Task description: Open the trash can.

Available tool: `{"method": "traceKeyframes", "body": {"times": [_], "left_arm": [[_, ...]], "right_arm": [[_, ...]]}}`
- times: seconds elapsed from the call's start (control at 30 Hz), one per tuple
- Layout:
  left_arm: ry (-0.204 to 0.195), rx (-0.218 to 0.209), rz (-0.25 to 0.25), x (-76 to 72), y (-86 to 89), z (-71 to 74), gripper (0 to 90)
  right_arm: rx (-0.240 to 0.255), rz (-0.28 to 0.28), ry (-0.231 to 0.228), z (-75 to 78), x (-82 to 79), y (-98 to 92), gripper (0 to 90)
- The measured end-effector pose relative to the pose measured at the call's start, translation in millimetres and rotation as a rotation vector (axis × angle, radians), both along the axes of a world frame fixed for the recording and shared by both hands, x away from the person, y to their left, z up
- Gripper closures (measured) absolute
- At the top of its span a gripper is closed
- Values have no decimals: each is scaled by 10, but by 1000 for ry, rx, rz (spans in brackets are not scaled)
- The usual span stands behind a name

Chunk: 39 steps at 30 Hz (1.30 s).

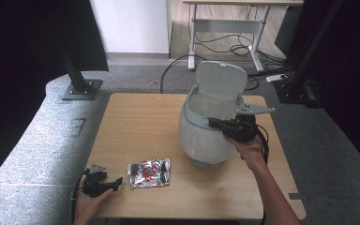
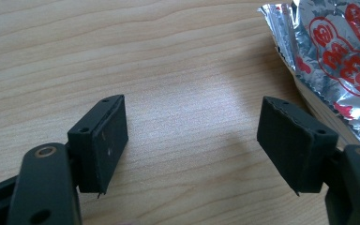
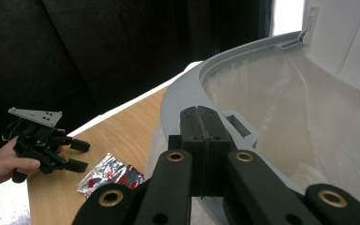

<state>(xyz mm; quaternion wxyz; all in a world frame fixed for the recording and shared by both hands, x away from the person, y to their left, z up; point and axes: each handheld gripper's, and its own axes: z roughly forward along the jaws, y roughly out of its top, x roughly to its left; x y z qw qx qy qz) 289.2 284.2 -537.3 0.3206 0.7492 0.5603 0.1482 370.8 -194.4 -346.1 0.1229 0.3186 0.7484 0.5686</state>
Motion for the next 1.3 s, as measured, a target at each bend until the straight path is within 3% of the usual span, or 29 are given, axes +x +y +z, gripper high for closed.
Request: {"method": "traceKeyframes", "body": {"times": [0.2,0.27,0.53,0.8,0.97,1.2,1.23,1.3], "left_arm": [[-1,-3,1,3,6,0,250],[-1,-6,3,3,7,0,250],[1,-12,4,2,1,3,249],[0,-15,5,1,-6,7,249],[-3,-10,3,-2,-9,6,251],[-5,-8,2,-4,-4,7,252],[-4,-7,2,-3,-5,5,252],[-4,-8,2,-4,-7,3,252]], "right_arm": [[-16,-15,-44,26,-53,-17,890],[0,-25,-53,42,-84,-59,873],[-14,-77,-108,27,-292,-256,842],[16,-130,-128,-170,-537,-595,766],[-4,-183,-134,-391,-659,-747,626],[2,-207,-103,-678,-713,-854,516],[-8,-220,-90,-796,-715,-876,472],[-22,-230,-83,-883,-714,-889,452]]}}
